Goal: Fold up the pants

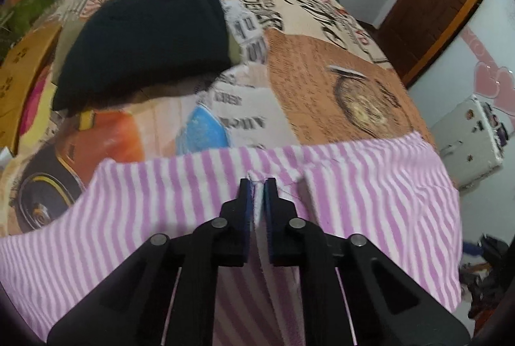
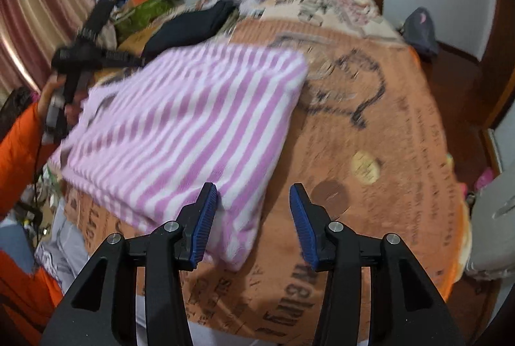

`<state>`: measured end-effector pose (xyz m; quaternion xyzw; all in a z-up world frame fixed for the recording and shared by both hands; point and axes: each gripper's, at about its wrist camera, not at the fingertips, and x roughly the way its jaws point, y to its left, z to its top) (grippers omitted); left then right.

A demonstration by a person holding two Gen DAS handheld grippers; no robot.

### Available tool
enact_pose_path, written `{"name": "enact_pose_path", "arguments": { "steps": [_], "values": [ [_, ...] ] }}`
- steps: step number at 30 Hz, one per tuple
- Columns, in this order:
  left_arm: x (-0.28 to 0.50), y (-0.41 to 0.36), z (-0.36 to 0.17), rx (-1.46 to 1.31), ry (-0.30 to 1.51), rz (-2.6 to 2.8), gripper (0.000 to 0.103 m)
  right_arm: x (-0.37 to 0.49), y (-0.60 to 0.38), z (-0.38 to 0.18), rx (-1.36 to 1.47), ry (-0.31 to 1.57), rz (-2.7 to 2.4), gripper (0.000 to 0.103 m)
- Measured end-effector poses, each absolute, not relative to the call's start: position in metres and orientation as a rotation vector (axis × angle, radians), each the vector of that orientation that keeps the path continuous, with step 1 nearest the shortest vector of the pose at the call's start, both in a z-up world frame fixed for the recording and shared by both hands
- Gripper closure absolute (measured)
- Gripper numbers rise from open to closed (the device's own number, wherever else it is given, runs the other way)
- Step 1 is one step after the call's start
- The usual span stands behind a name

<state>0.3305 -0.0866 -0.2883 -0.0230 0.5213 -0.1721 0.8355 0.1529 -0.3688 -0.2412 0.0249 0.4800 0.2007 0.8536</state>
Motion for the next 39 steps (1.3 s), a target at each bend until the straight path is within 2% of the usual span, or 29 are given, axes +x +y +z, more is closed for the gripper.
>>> {"name": "enact_pose_path", "arguments": {
  "steps": [5, 9, 11, 13, 14, 19, 24, 26, 28, 30, 31, 33, 39],
  "values": [
    [0.338, -0.079, -0.291, -0.026, 1.118, -0.298, 0.097, 0.146, -0.376, -0.239, 0.088, 1.028, 0.448, 0.060],
    [0.321, -0.076, -0.277, -0.029, 1.123, -0.331, 0.094, 0.153, -0.386, -0.224, 0.116, 0.971, 0.435, 0.059],
    [0.306, -0.079, -0.267, -0.001, 1.102, -0.343, 0.089, 0.163, -0.389, -0.216, 0.117, 0.937, 0.420, 0.059],
    [0.288, -0.080, -0.259, 0.000, 1.089, -0.367, 0.073, 0.178, -0.387, -0.211, 0.108, 0.892, 0.414, 0.059],
    [0.279, -0.080, -0.256, -0.007, 1.089, -0.377, 0.071, 0.186, -0.387, -0.209, 0.102, 0.871, 0.411, 0.059],
    [0.238, -0.087, -0.254, -0.012, 1.119, -0.400, 0.068, 0.241, -0.376, -0.216, 0.054, 0.830, 0.419, 0.060],
    [0.208, -0.095, -0.269, -0.020, 1.180, -0.386, 0.063, 0.278, -0.378, -0.239, 0.087, 0.888, 0.452, 0.060],
    [0.200, -0.097, -0.274, -0.006, 1.182, -0.367, 0.060, 0.286, -0.380, -0.248, 0.096, 0.921, 0.480, 0.060],
    [0.194, -0.096, -0.277, -0.007, 1.173, -0.337, 0.051, 0.290, -0.381, -0.255, 0.091, 0.937, 0.511, 0.060],
    [0.191, -0.093, -0.280, -0.019, 1.171, -0.306, 0.045, 0.288, -0.380, -0.258, 0.079, 0.936, 0.547, 0.070],
    [0.191, -0.091, -0.281, -0.030, 1.173, -0.300, 0.044, 0.288, -0.380, -0.259, 0.078, 0.930, 0.562, 0.072],
    [0.191, -0.088, -0.283, -0.053, 1.179, -0.284, 0.043, 0.287, -0.379, -0.259, 0.078, 0.919, 0.585, 0.085],
    [0.186, -0.097, -0.283, 0.008, 1.159, -0.237, 0.040, 0.284, -0.381, -0.255, 0.083, 0.862, 0.595, 0.092]
  ]
}}
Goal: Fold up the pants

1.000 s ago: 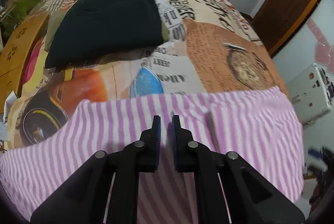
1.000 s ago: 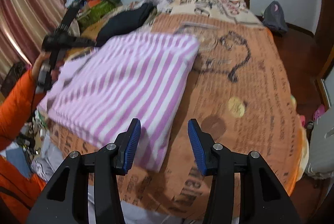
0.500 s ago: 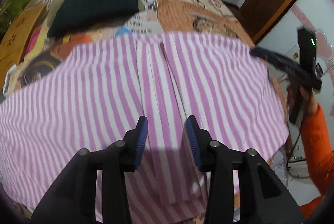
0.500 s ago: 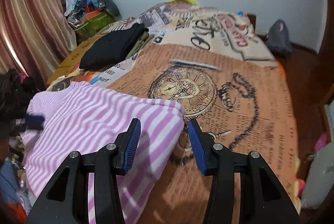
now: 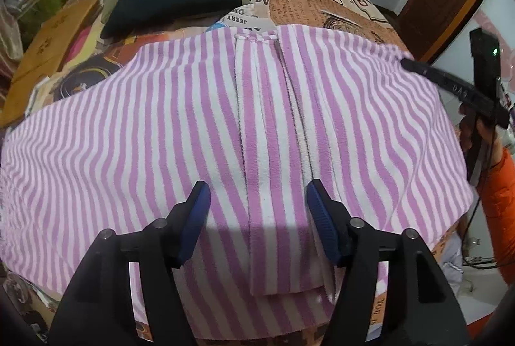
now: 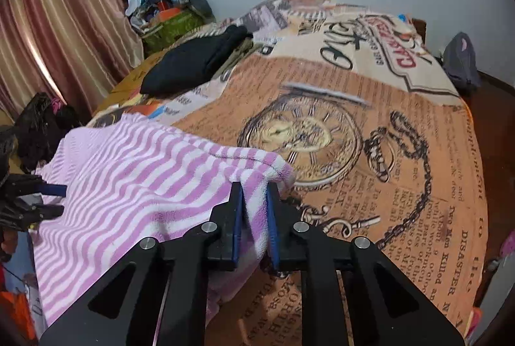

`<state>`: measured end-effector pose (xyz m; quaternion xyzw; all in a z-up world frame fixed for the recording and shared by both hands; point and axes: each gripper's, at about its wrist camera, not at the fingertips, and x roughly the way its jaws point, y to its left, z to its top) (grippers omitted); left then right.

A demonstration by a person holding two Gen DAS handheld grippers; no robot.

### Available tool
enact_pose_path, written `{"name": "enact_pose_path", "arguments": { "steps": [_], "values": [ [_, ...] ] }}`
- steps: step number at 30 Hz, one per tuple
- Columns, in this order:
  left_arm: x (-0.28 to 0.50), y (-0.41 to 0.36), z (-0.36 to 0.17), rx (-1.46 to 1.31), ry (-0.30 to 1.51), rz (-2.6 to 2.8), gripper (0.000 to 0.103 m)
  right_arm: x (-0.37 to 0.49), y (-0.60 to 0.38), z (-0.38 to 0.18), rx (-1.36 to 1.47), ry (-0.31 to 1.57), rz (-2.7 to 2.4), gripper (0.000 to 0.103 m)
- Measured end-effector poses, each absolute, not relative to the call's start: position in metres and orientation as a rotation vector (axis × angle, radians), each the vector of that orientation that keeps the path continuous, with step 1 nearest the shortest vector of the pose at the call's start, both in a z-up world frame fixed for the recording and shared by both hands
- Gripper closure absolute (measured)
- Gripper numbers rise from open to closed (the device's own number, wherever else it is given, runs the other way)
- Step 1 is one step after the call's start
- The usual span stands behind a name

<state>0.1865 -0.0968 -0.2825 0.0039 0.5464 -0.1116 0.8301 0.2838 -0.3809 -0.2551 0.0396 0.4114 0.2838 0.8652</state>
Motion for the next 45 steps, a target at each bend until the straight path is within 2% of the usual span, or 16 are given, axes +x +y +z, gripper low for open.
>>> {"name": "enact_pose_path", "arguments": {
  "steps": [7, 12, 16, 19, 21, 26, 31, 33, 38, 45],
  "values": [
    [0.183, -0.104, -0.283, 0.063, 1.129, -0.208, 0.039, 0.293, -0.380, -0.239, 0.100, 0.786, 0.564, 0.093],
    [0.178, -0.102, -0.285, 0.115, 1.106, -0.183, 0.036, 0.318, -0.368, -0.251, 0.094, 0.847, 0.562, 0.092],
    [0.178, -0.092, -0.284, 0.067, 1.127, -0.192, 0.036, 0.323, -0.371, -0.249, 0.133, 0.904, 0.565, 0.085],
    [0.179, -0.089, -0.280, 0.074, 1.128, -0.191, 0.036, 0.311, -0.386, -0.229, 0.162, 0.881, 0.541, 0.082],
    [0.177, -0.090, -0.279, 0.094, 1.120, -0.196, 0.036, 0.298, -0.395, -0.214, 0.167, 0.859, 0.527, 0.074],
    [0.172, -0.090, -0.284, 0.084, 1.106, -0.200, 0.035, 0.264, -0.389, -0.207, 0.105, 0.851, 0.515, 0.065],
    [0.170, -0.082, -0.287, 0.055, 1.098, -0.202, 0.030, 0.243, -0.364, -0.249, 0.092, 0.974, 0.548, 0.065],
    [0.169, -0.083, -0.286, 0.069, 1.094, -0.202, 0.029, 0.226, -0.359, -0.257, 0.092, 0.964, 0.533, 0.063],
    [0.169, -0.085, -0.277, 0.102, 1.099, -0.199, 0.030, 0.204, -0.374, -0.250, 0.168, 0.980, 0.526, 0.063],
    [0.149, -0.099, -0.245, 0.098, 1.030, -0.262, 0.030, 0.165, -0.388, -0.222, 0.100, 0.917, 0.445, 0.062]
  ]
}}
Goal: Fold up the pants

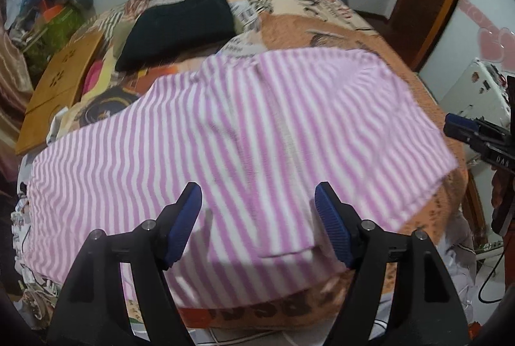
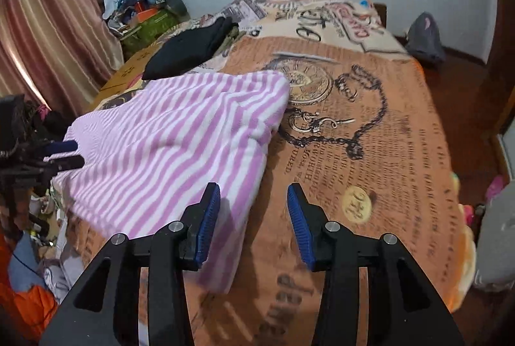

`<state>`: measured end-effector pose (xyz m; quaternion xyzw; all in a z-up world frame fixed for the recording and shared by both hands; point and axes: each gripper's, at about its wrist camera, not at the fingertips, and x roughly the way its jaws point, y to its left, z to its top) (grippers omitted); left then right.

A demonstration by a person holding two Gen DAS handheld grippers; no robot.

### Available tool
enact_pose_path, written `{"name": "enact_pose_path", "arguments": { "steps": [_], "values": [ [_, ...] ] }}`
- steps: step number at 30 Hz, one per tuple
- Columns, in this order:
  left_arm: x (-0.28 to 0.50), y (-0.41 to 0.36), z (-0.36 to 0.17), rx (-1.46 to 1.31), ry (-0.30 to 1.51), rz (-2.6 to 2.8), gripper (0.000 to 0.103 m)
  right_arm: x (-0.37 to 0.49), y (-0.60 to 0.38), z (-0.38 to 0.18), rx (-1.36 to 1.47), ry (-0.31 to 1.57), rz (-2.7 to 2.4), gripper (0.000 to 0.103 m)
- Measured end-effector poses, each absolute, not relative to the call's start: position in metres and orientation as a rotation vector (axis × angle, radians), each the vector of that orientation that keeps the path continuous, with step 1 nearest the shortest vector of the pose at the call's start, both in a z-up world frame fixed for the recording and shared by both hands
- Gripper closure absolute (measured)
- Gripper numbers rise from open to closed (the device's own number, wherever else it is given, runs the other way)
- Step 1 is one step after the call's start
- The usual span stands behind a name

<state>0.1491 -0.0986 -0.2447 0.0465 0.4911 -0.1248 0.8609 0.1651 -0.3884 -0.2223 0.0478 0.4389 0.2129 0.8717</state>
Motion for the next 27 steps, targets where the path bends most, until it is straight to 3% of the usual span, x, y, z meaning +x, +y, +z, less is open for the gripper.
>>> {"name": "enact_pose_path", "arguments": {
  "steps": [7, 13, 22, 27],
  "values": [
    [0.134, -0.120, -0.253, 0.131, 1.040, -0.302, 0.030, 0.132, -0.369, -0.215, 0.077, 0.873, 0.486, 0.058],
    [0.132, -0.103, -0.271, 0.061, 1.077, -0.302, 0.028, 0.124, -0.351, -0.239, 0.037, 0.959, 0.509, 0.056],
    [0.128, -0.054, -0.243, -0.016, 0.992, -0.202, 0.028, 0.137, -0.364, -0.191, 0.080, 0.827, 0.489, 0.055],
    [0.139, -0.048, -0.257, -0.053, 1.029, -0.203, 0.028, 0.173, -0.358, -0.189, 0.066, 0.787, 0.433, 0.055]
  ]
}}
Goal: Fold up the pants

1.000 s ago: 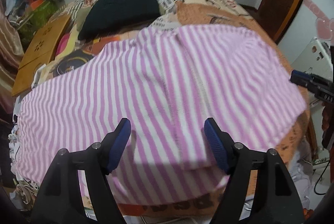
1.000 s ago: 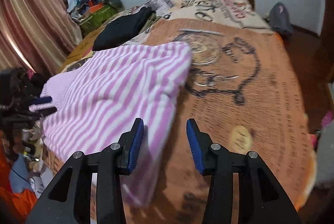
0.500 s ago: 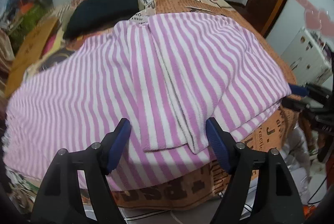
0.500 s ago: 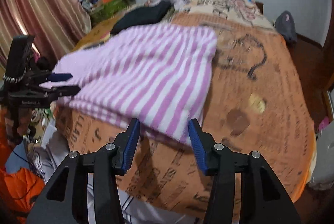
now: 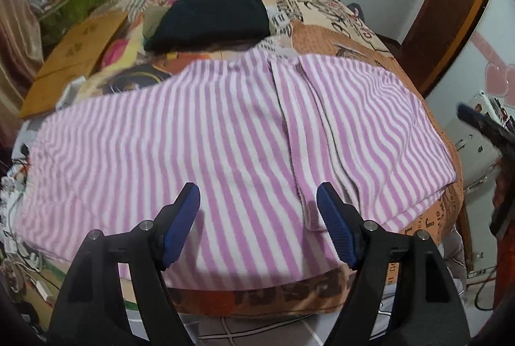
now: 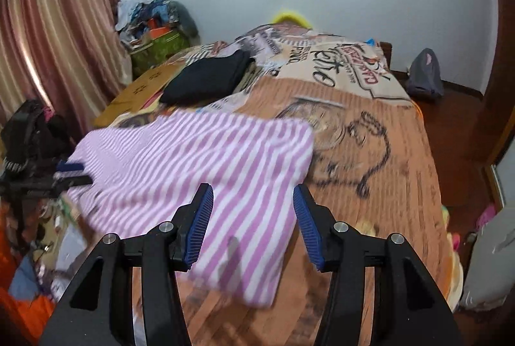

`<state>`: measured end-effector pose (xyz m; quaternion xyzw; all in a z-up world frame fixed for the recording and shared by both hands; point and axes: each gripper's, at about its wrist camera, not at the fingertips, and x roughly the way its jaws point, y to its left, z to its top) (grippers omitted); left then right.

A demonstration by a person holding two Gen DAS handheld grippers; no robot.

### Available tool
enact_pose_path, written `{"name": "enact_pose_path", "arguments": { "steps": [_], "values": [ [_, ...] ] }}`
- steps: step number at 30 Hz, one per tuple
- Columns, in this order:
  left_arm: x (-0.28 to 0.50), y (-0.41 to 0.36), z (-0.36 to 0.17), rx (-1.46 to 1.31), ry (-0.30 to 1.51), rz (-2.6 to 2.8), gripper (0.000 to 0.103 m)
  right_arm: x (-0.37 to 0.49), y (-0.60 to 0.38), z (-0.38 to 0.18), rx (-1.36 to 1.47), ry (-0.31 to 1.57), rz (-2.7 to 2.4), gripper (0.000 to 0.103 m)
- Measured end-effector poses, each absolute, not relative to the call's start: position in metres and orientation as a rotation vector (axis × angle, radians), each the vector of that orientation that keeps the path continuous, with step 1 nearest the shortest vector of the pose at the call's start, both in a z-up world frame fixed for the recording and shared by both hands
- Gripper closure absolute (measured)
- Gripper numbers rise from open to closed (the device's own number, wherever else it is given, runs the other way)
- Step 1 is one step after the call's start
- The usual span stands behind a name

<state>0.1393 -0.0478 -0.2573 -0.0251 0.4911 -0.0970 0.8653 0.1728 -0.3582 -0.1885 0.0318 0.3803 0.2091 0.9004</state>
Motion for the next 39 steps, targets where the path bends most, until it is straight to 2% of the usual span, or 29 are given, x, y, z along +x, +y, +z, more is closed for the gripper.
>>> {"name": "enact_pose_path", "arguments": {
  "steps": [5, 10, 11, 12, 14, 16, 28, 29, 30, 34, 37, 39],
  "values": [
    [0.142, -0.061, -0.280, -0.012, 1.067, -0.216, 0.028, 0.228, -0.356, -0.202, 0.069, 0.796, 0.393, 0.055],
    [0.145, -0.059, -0.286, -0.039, 1.079, -0.232, 0.027, 0.283, -0.356, -0.228, 0.083, 0.887, 0.345, 0.055],
    [0.146, -0.058, -0.288, -0.038, 1.081, -0.232, 0.027, 0.292, -0.356, -0.234, 0.090, 0.914, 0.341, 0.061],
    [0.145, -0.059, -0.289, -0.030, 1.081, -0.233, 0.027, 0.301, -0.356, -0.242, 0.100, 0.944, 0.349, 0.072],
    [0.145, -0.059, -0.290, -0.016, 1.075, -0.232, 0.026, 0.310, -0.355, -0.252, 0.126, 0.976, 0.371, 0.090],
    [0.145, -0.061, -0.290, 0.003, 1.071, -0.229, 0.025, 0.309, -0.355, -0.255, 0.136, 0.963, 0.385, 0.092],
    [0.145, -0.057, -0.293, 0.017, 1.075, -0.217, 0.020, 0.318, -0.350, -0.237, 0.155, 0.840, 0.404, 0.095],
    [0.145, -0.057, -0.294, 0.021, 1.074, -0.215, 0.019, 0.322, -0.349, -0.240, 0.150, 0.844, 0.385, 0.100],
    [0.144, -0.056, -0.294, 0.025, 1.071, -0.211, 0.018, 0.326, -0.349, -0.243, 0.137, 0.849, 0.362, 0.100],
    [0.144, -0.050, -0.294, -0.009, 1.073, -0.206, 0.018, 0.345, -0.359, -0.259, 0.171, 0.940, 0.315, 0.098],
    [0.145, -0.046, -0.294, -0.043, 1.074, -0.204, 0.018, 0.330, -0.360, -0.242, 0.149, 0.917, 0.358, 0.098],
    [0.145, -0.046, -0.292, -0.051, 1.071, -0.193, 0.018, 0.315, -0.356, -0.228, 0.105, 0.894, 0.377, 0.093]
  ]
}}
